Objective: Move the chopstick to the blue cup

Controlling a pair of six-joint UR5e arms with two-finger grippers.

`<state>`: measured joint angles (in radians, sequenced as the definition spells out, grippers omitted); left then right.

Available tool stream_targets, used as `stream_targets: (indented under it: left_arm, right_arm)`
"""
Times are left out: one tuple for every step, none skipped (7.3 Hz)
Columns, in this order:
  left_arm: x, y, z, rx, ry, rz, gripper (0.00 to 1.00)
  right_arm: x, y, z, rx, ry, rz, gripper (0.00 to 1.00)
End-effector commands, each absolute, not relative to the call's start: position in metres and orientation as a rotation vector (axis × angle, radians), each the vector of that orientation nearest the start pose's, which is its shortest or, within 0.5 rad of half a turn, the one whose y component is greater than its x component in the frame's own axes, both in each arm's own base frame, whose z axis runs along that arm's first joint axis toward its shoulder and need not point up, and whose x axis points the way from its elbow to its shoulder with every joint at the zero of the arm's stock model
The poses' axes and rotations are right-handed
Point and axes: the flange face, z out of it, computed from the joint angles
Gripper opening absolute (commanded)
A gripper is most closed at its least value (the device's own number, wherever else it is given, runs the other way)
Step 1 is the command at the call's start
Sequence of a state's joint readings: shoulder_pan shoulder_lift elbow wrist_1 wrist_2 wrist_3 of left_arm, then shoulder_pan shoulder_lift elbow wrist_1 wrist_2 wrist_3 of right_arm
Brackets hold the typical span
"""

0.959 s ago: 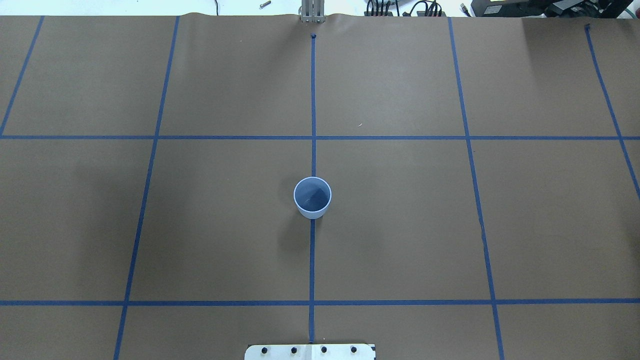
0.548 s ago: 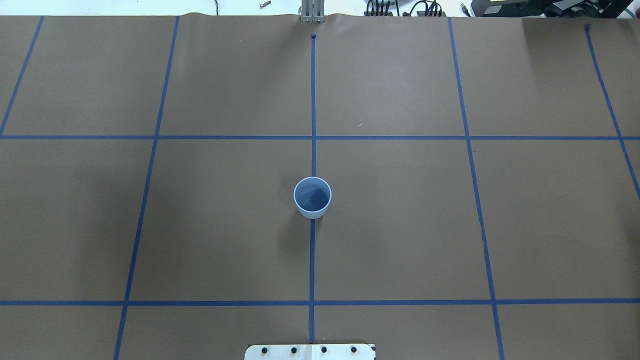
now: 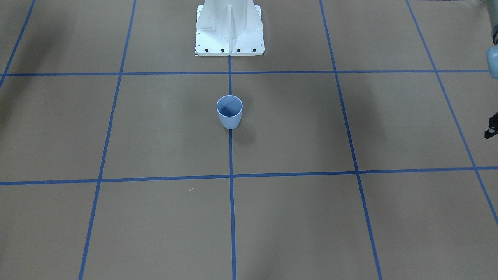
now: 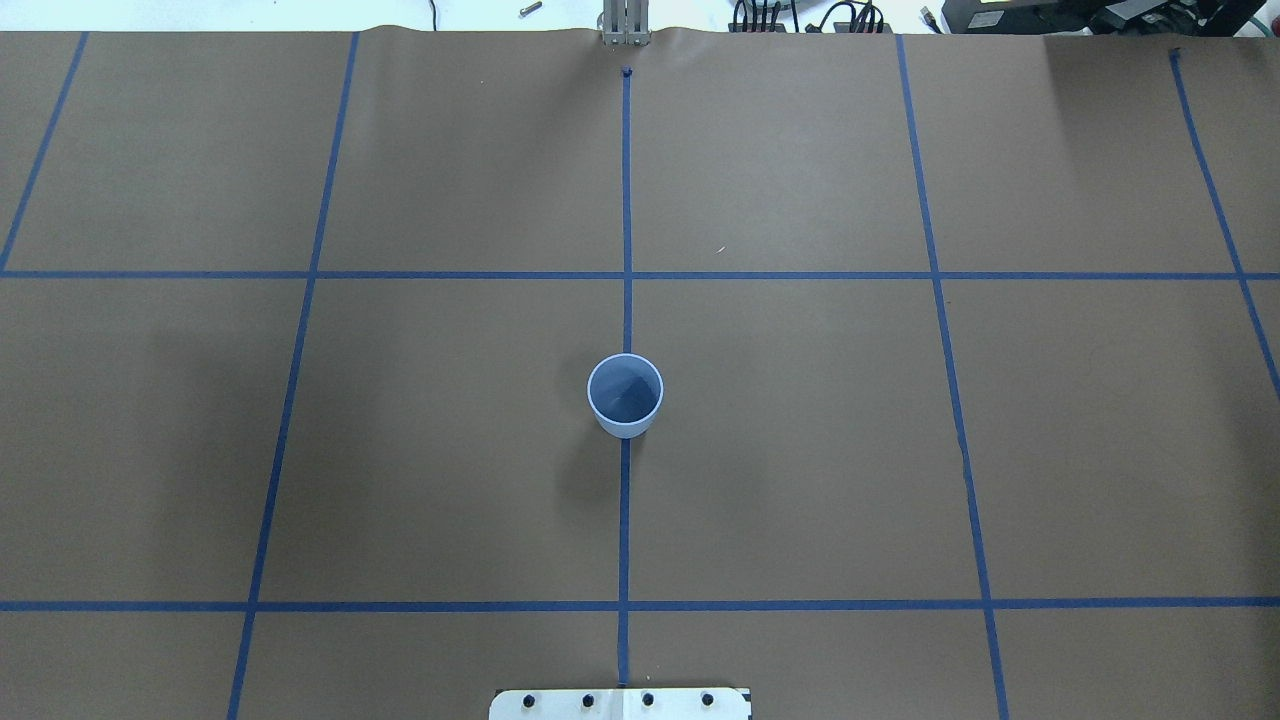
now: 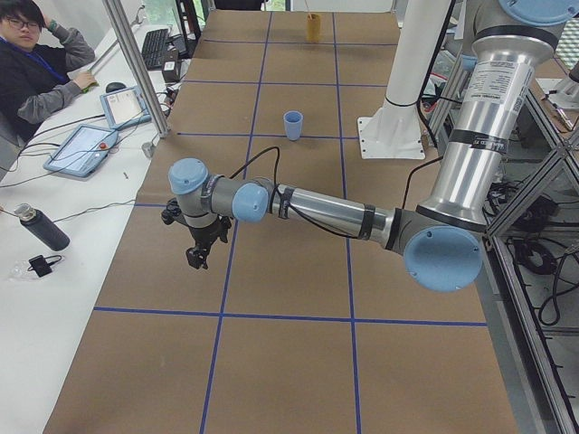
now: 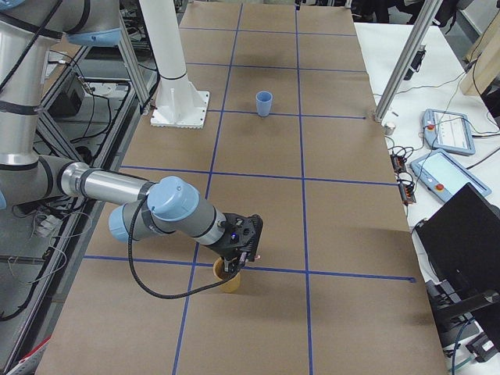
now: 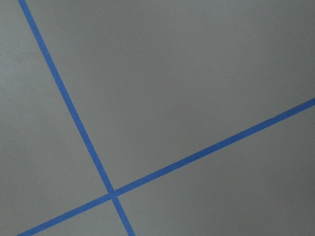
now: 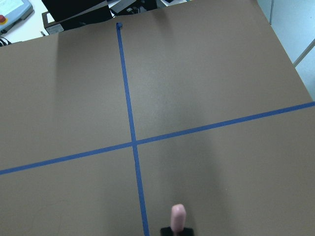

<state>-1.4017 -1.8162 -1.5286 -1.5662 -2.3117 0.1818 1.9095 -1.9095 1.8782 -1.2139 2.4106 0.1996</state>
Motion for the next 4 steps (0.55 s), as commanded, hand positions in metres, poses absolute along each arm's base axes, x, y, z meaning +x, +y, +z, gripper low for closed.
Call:
stream_targets:
  left_arm:
    - [0.036, -0.602, 0.547, 0.189, 0.744, 0.389, 0.99]
    - [0.035, -0.601, 0.547, 0.190, 0.744, 0.388, 0.99]
    - [0.034, -0.600, 0.549, 0.183, 0.743, 0.380, 0.99]
    - [0.011, -0.601, 0.548, 0.167, 0.745, 0.266, 0.99]
  right_arm:
    - [0.218, -0.351, 0.571, 0.359, -0.785, 0.276, 0.00]
    - [0.226, -0.371, 0.552, 0.363, -0.784, 0.271, 0.00]
    - [0.226, -0.393, 0.532, 0.355, -0.787, 0.261, 0.00]
    - [0.222, -0.425, 0.502, 0.326, -0.788, 0.259, 0.00]
